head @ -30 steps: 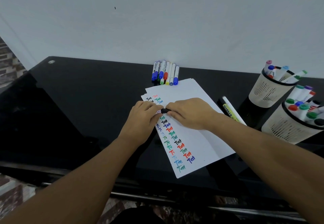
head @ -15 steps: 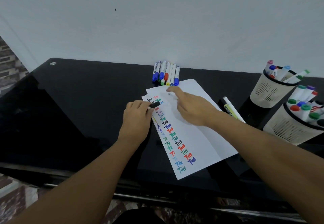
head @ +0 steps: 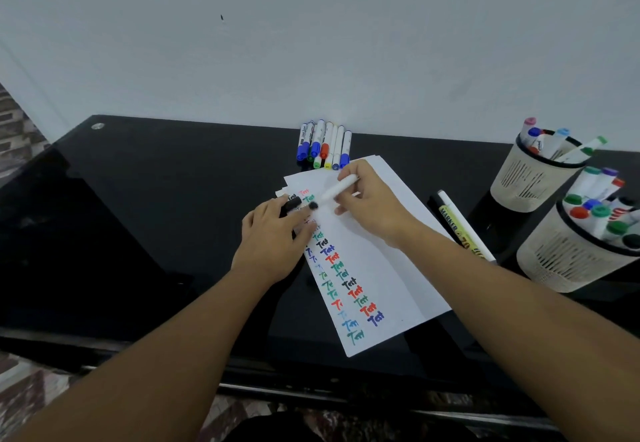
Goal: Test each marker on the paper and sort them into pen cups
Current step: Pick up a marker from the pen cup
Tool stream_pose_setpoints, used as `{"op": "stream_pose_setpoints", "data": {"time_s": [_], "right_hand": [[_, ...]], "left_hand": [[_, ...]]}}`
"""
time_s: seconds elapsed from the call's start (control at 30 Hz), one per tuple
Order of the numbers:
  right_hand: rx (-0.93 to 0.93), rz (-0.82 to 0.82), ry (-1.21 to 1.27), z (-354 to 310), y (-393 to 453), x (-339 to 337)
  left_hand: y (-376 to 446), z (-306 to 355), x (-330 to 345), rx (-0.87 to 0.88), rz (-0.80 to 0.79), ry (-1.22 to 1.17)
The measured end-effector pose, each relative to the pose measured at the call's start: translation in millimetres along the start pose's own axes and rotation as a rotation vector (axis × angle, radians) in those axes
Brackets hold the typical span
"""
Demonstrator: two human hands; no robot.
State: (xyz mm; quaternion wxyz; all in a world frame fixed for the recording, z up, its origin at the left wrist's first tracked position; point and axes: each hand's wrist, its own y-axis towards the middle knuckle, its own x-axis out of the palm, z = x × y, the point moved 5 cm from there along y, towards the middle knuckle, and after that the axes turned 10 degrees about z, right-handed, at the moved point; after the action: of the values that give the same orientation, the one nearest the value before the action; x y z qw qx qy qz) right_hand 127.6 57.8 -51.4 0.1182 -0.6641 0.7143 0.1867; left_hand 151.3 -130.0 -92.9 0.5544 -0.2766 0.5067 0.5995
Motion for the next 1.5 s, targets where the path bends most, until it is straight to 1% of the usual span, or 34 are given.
{"op": "stream_pose_setpoints", "data": {"time_s": [0.07,0.17,0.27,0.33,0.4,0.5,0.6,0.67,0.73,0.83,0.9,1.5], "right_hand": [[0.025,0.04,0.074,-0.7,-3.8,5.1],[0.043,0.123,0.114,-0.7,-11.8,11.0],[0.046,0.233,0.078,8.1,-14.8,11.2],[0.069,0.275,0.04,15.7,-15.2,9.1],[0.086,0.25,0.021,18.2,-15.4,10.1],[0.054,0.179,-0.064,17.8,-15.4,16.4],[0.019,0.185,0.021,16.9,-15.1,15.1],[0.028,0.183,0.013,16.6,-15.4,14.9],[0.048,0.175,-0.039,16.2,-15.1,17.3],[0.099,0.12,-0.121,17.8,-14.6,22.1],[0.097,0.1,-0.15,19.1,-14.1,22.7],[0.065,0.104,-0.222,19.2,-12.1,25.0]], "left_hand": [[0.2,1.0,0.0,-0.004,0.007,0.001],[0.8,0.2,-0.7,-0.016,0.005,-0.008],[0.9,-0.7,0.2,-0.022,-0.006,-0.006],[0.8,-0.8,0.8,-0.021,-0.006,-0.005],[0.9,-1.3,0.9,-0.022,0.003,-0.01],[1.3,-2.6,1.2,-0.022,0.008,-0.018],[1.4,-2.2,1.6,-0.022,0.001,-0.019],[1.4,-1.3,0.7,-0.021,0.003,-0.021],[1.4,-1.0,-0.4,-0.025,0.003,-0.022],[1.4,-1.0,-1.2,-0.036,0.0,-0.02],[1.6,-0.6,-0.7,-0.042,-0.006,-0.017],[1.5,-3.2,1.5,-0.038,0.014,-0.026]]}}
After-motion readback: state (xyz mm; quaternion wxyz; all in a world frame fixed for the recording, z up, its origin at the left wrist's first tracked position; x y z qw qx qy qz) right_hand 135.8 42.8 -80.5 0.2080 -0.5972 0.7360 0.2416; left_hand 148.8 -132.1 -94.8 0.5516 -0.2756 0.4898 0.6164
